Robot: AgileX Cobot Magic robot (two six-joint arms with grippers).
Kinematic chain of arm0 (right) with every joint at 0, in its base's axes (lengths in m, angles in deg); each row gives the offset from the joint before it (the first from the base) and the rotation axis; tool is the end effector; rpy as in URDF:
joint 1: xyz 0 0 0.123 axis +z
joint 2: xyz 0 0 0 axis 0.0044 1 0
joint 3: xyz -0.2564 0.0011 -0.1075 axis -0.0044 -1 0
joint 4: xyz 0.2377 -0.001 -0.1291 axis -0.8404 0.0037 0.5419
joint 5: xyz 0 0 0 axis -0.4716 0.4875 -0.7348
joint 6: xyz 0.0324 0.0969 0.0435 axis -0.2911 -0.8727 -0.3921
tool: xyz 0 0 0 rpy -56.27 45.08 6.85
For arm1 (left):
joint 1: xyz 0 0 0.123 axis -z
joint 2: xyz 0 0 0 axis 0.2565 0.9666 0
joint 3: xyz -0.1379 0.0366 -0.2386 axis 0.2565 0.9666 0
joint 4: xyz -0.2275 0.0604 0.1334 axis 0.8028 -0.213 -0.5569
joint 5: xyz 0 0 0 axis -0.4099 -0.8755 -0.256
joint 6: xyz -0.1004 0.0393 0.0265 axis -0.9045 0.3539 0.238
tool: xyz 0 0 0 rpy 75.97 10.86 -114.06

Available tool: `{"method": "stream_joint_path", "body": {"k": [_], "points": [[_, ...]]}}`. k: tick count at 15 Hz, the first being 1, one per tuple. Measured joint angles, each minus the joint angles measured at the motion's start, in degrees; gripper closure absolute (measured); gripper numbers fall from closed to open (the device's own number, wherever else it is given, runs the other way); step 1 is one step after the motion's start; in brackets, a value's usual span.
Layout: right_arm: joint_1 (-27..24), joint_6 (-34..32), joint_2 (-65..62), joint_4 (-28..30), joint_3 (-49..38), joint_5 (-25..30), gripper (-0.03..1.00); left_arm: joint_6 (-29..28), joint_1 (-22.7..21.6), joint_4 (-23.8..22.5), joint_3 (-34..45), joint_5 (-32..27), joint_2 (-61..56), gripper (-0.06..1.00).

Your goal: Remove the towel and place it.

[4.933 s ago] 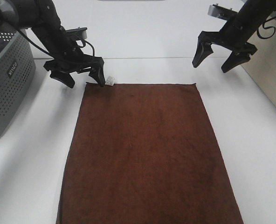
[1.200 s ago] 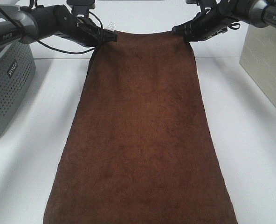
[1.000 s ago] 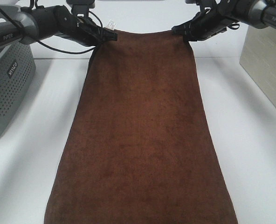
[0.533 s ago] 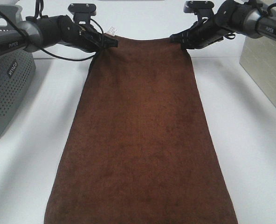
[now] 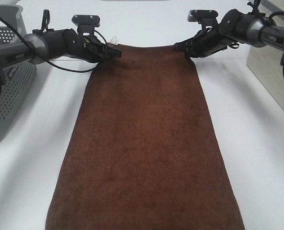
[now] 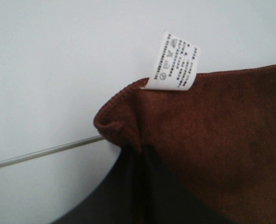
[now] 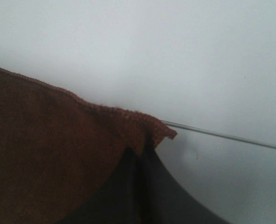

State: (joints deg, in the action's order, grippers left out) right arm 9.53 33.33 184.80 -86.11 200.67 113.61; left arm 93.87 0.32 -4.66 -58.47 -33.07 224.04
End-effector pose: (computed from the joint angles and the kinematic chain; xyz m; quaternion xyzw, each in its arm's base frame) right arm 0.6007 0.1186 0.0791 -0.0877 0.8994 0.1271 0.4090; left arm 0.6012 -0.1686 0.0672 0.0888 0.8667 -0.1068 0.4791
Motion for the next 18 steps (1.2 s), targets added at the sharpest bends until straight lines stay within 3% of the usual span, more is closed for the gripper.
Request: {"method": "stream_joint_path", "body": {"k": [3,5,6,7,8,11,13,15,18], "points": [[0.0,0.3,0.0,-0.2,0.0,-0.1,0.86,0.0,0.0,0.0,0.0,1.1,0.1,0.91],[0.0,0.3,0.0,-0.2,0.0,-0.1,0.64,0.0,0.0,0.0,0.0,1.5,0.1,0.80],[0.0,0.3,0.0,-0.2,0.0,-0.1,0.59,0.0,0.0,0.0,0.0,1.7,0.1,0.77],[0.0,0.3,0.0,-0.2,0.0,-0.1,0.40,0.0,0.0,0.0,0.0,3.0,0.3,0.61],[0.0,0.3,0.0,-0.2,0.0,-0.2,0.32,0.0,0.0,0.0,0.0,3.4,0.5,0.49],[0.0,0.3,0.0,-0.2,0.0,-0.2,0.27,0.0,0.0,0.0,0.0,5.0,0.5,0.25],[0.0,0.3,0.0,-0.2,0.0,0.7,0.26,0.0,0.0,-1.1,0.0,4.8,0.4,0.22],[-0.1,0.3,-0.7,0.0,0.0,6.8,0.24,0.0,0.0,-2.4,0.0,-1.3,-0.9,0.21],[-0.1,-0.7,-5.0,1.0,0.0,17.4,0.12,0.0,0.0,-3.2,-1.3,-15.2,-4.2,0.17]]}}
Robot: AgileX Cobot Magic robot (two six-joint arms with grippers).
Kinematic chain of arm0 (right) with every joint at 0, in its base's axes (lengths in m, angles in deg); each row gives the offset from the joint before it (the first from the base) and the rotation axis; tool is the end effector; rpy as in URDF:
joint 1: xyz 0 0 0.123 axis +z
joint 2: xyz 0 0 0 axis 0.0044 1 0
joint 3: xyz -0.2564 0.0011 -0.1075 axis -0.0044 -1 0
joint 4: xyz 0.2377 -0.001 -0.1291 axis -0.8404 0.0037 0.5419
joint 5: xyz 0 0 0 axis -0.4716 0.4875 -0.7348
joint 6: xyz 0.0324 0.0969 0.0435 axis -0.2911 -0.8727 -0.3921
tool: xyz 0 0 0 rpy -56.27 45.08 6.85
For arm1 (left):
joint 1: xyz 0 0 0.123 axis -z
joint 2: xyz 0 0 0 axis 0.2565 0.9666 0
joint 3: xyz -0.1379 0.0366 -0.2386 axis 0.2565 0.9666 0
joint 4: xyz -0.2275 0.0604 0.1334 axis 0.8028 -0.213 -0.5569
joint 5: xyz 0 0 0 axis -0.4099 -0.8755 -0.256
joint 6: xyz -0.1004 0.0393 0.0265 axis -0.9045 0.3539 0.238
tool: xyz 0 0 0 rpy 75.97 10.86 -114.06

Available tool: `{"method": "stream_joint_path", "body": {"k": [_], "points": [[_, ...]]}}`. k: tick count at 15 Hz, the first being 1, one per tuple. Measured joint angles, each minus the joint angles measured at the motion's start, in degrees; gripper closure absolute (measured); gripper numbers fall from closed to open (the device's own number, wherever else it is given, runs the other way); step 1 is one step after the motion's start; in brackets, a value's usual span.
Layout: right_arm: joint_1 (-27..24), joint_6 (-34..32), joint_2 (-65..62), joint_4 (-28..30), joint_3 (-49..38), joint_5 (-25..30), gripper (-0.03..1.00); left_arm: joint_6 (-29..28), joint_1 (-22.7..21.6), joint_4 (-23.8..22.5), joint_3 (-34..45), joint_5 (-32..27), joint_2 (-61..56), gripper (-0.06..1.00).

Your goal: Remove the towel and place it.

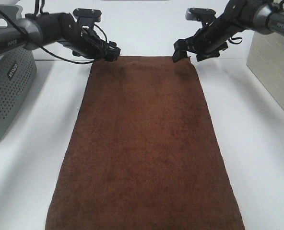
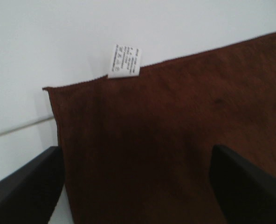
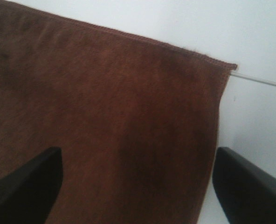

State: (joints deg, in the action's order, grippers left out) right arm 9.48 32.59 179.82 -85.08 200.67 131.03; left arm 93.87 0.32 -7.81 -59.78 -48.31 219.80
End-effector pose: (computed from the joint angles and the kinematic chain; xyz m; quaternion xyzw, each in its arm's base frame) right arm 0.5771 0.1250 0.1111 -0.1290 0.9286 0.1549 0.3116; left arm 0.5890 -0.1691 0.0976 0.1284 0.8998 -0.0951 0.4059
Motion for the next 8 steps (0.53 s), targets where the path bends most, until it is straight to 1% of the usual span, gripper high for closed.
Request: {"method": "stream_joint_path", "body": {"k": [2,3,4,5,7,8], "points": [[0.1,-4.0,-5.6,3.0,0.0,8.8,0.07,0.0,0.0,-0.5,-1.3,-13.5,-4.7,0.13],[0.1,-6.5,-9.1,5.0,0.0,12.1,0.07,-0.1,0.0,-0.7,-1.7,-18.6,-7.1,0.13],[0.1,-8.1,-12.3,7.2,0.0,14.6,0.06,-0.8,0.0,-1.3,-1.8,-22.7,-9.6,0.12],[0.1,-9.7,-15.4,9.5,0.0,16.6,0.06,-2.1,0.0,-2.8,-1.9,-26.5,-12.5,0.12],[-0.9,-12.3,-21.7,11.4,0.1,21.3,0.06,-6.3,-1.0,-8.2,-1.9,-31.5,-17.9,0.12],[-2.0,-12.7,-23.8,11.6,0.1,23.8,0.06,-8.7,-2.6,-11.1,-1.9,-33.2,-20.3,0.12]]}}
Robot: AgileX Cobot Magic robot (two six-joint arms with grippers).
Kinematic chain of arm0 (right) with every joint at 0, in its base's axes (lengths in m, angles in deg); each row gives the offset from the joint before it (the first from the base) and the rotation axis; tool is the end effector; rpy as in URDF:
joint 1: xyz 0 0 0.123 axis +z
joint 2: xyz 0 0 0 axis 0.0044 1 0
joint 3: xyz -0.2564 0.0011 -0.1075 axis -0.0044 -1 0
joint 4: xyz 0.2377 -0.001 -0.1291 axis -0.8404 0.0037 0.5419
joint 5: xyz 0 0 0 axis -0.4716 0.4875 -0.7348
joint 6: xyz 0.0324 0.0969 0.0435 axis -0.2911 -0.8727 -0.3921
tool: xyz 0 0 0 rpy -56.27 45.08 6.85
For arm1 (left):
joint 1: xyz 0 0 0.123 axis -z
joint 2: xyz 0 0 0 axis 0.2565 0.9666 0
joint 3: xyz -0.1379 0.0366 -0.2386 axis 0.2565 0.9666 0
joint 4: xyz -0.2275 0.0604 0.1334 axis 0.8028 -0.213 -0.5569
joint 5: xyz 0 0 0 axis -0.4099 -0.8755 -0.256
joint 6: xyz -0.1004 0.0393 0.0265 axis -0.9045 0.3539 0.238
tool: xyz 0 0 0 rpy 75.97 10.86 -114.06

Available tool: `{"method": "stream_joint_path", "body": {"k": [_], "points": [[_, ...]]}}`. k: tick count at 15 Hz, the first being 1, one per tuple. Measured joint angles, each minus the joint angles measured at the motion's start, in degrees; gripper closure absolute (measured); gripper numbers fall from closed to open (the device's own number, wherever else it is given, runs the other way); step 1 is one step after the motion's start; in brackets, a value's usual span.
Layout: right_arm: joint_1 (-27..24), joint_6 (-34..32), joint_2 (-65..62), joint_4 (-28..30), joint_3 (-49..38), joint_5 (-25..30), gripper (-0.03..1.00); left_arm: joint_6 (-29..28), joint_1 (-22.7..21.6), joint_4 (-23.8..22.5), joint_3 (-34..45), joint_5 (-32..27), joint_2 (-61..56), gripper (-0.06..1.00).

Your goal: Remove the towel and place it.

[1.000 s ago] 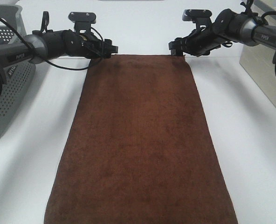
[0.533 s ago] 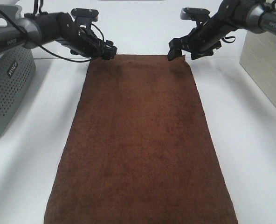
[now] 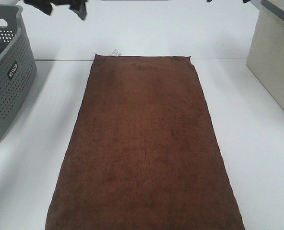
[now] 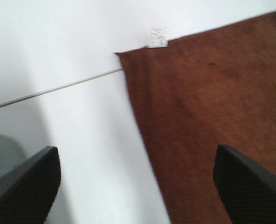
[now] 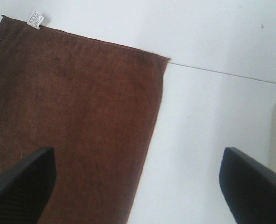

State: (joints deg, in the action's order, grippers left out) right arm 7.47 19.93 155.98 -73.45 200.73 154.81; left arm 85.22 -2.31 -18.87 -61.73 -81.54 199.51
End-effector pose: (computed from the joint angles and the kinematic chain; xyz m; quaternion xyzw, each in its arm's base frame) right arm 0.5072 0.0864 0.3131 -0.1029 0.9413 0.1099 0.3022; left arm 0.5334 -0.1171 0.2718 0.0993 0.9409 -0.0294 0.3223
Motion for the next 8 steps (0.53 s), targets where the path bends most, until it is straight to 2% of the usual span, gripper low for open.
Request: {"method": "stream_joint_path", "body": {"k": [2,5,8], "points": [[-3.0,-1.5,-3.6,0.7,0.0,2.7,0.06,-3.9,-4.8,-3.0,0.0,-4.6,-5.0,0.13],[-6.4,-4.1,-7.9,4.4,0.0,3.2,0.06,-5.0,-12.1,-3.1,-0.1,-8.7,-9.7,0.13],[-6.6,-5.8,-13.3,4.6,-2.3,3.2,0.06,-4.5,-14.7,-0.7,0.3,-8.9,-12.3,0.13]]}}
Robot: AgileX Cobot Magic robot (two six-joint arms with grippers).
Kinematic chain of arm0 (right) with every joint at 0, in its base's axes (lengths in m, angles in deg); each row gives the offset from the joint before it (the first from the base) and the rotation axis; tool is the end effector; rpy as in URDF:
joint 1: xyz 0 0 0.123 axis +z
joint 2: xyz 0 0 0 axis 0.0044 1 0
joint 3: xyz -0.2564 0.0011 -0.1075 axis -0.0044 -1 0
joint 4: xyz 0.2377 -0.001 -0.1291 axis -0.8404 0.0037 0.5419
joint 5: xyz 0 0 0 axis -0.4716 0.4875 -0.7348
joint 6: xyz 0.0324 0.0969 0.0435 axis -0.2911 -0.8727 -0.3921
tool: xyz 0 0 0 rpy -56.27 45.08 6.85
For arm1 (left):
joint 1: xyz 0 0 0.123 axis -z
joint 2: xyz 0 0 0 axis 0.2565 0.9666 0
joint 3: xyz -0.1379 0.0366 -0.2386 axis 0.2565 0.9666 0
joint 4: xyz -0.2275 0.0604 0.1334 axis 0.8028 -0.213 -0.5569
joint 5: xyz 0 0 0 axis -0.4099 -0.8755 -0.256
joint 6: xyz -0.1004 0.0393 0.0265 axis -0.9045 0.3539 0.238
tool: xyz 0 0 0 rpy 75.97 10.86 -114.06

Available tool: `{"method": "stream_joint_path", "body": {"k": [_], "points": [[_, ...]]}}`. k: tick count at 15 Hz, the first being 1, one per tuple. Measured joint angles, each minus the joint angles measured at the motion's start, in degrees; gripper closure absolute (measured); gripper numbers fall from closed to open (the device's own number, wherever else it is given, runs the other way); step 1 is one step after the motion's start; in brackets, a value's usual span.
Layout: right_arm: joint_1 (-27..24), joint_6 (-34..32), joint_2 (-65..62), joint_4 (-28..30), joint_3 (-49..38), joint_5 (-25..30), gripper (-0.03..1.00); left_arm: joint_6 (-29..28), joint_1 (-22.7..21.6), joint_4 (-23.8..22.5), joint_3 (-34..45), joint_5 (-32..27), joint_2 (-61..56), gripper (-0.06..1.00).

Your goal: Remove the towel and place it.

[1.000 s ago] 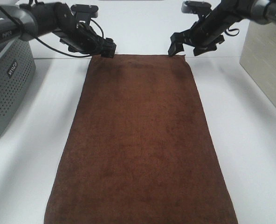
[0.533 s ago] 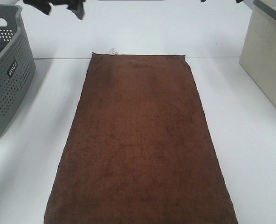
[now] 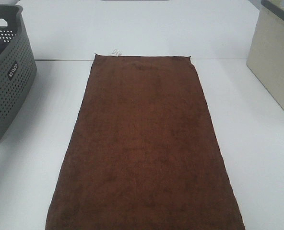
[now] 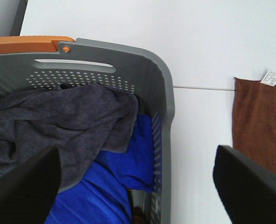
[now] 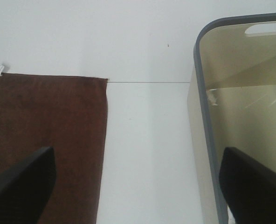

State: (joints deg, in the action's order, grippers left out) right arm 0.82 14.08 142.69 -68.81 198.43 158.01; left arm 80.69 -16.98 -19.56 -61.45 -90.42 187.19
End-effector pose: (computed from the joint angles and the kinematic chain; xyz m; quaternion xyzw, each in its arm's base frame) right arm 0.4548 0.0187 0.4077 -0.0121 0.9273 0.0679 0.3678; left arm 0.4894 0.0211 0.3711 -0.0599 0.9349 0.0047 0.3498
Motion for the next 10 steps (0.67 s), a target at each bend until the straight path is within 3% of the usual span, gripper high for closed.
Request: {"method": "stream_joint_path", "body": {"k": [4,6,7,10], "points": [[0.0,0.1,-18.1,3.3,-21.3,0.0,0.06,3.0,0.2,4.9,16.5,0.1,-11.7,0.18],[0.0,0.0,-31.9,4.9,-35.9,0.1,0.06,3.7,0.2,3.8,30.4,0.1,-21.5,0.18],[0.0,-0.1,-42.3,5.0,-46.5,0.1,0.06,3.7,0.2,3.1,41.9,0.1,-30.9,0.18],[0.0,-0.1,-61.9,5.1,-62.1,0.2,0.06,1.6,0.2,1.6,59.7,2.1,-49.0,0.18]]}}
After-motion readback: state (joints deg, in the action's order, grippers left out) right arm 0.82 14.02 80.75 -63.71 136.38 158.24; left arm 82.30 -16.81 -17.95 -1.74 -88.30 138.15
